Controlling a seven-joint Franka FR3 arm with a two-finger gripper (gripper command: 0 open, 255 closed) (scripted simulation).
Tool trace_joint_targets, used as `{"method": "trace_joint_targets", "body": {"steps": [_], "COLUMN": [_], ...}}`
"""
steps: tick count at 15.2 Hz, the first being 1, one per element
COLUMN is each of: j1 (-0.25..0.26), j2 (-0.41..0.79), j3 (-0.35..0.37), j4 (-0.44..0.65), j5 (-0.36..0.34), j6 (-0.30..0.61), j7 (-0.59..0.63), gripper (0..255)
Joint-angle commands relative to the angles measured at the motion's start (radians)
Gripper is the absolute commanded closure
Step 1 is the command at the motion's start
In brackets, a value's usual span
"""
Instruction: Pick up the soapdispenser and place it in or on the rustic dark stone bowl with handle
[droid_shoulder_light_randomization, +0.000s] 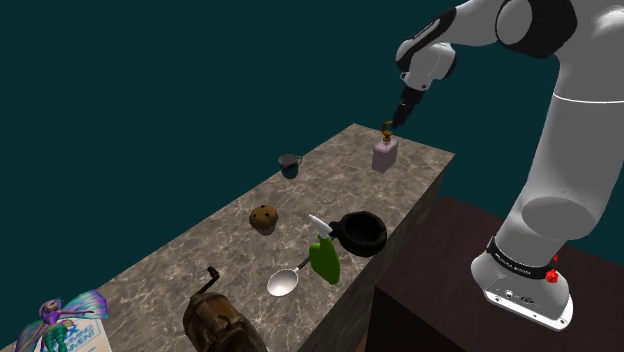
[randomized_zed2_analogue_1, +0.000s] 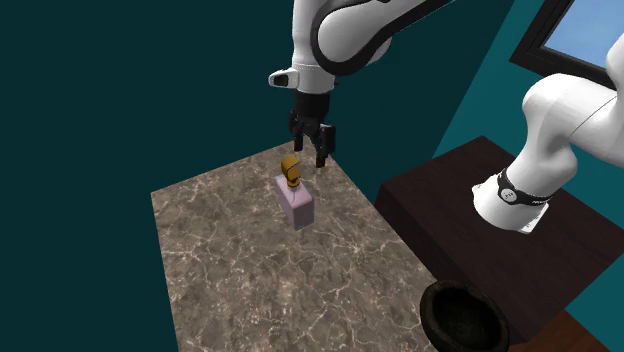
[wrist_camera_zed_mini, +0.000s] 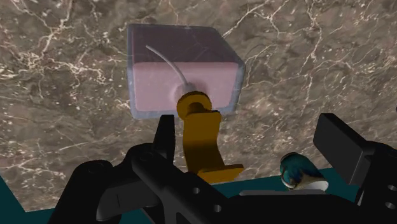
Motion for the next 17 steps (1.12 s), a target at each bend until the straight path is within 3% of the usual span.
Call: {"method": "trace_joint_targets", "body": {"steps": [1,9,17], "j1": [-0.047,-0.059,-0.059], "j2": [0.102,0.175,0.175], "j3": [0.010,0.051,0.051], "j4": [0.077,0.067,0.067], "j5": [0.095,0.170,0.169], "j6": [-0.030,0.031,0.031], "j7": [-0.078,-0.122,-0.122], "gripper": [0,0,0]}}
